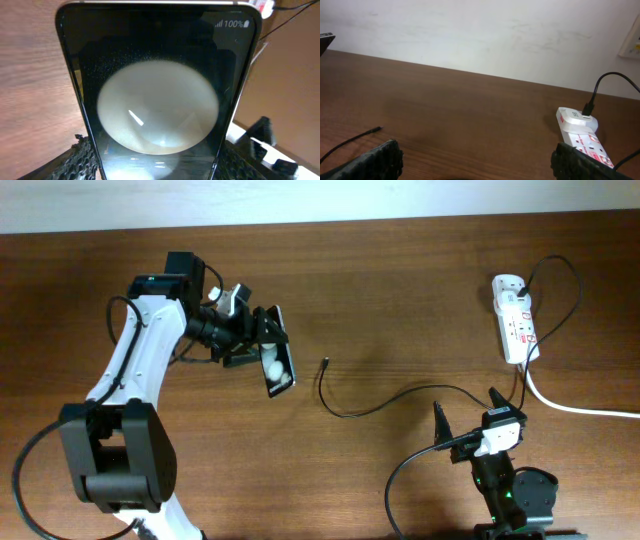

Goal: Plug charger to phone and switch on socket
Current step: 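Lift the phone with the left gripper and tilt it upright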

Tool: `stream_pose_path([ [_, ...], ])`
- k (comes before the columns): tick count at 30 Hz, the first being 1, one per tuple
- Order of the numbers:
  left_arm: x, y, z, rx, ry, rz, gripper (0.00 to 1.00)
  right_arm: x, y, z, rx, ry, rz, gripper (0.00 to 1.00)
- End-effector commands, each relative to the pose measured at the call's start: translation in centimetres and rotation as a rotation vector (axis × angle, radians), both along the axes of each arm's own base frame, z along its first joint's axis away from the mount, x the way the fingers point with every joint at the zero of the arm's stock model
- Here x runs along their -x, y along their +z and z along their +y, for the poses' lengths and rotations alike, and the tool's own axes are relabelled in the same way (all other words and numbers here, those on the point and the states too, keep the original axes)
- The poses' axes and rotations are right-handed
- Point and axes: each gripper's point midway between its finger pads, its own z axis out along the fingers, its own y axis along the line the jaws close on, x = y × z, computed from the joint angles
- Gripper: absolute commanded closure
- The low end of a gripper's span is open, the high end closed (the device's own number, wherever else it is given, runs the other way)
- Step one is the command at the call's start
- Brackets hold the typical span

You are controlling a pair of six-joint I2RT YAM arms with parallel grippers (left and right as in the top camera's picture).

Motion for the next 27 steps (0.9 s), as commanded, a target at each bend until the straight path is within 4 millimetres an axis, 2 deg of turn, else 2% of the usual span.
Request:
stream_pose_path([
  [1,-0.2,2.8,-0.9,0.079,0.065,0.028,0.69,0.1,-0.2,0.4,0.003,0.020,0.003,0.01],
  [8,0.3,2.7,-0.9,0.083,0.150,0.153,0.89,0.1,-0.2,0.4,0.003,0.020,0.003,0.01],
  [13,0.5,2.7,-0.9,0.082,0.150,0.161,0.90,0.1,-0.2,0.4,0.003,0.020,0.003,0.01],
  [17,1.6,2.6,-0.8,0.075,0.153,0.220,0.85,0.1,-0.2,0.4,0.003,0.020,0.003,0.01],
  [20,2.1,2.6,-0.8,0.071,0.154,0.247,0.89,0.1,-0.2,0.4,0.003,0.020,0.003,0.01],
  [21,2.1,2.6,-0.8,0.071,0.154,0.253,1.00,0.1,-0.2,0.4,0.003,0.020,0.003,0.01],
  [23,2.2,3.0,-1.1,0.095,0.161,0.269,1.00,0.1,-0.2,0.4,0.003,0.020,0.003,0.01],
  [27,2.4,5.0,-2.4,0.236,0.143,0.293,1.00,0.1,-0.2,0.4,0.003,0.020,0.003,0.01],
])
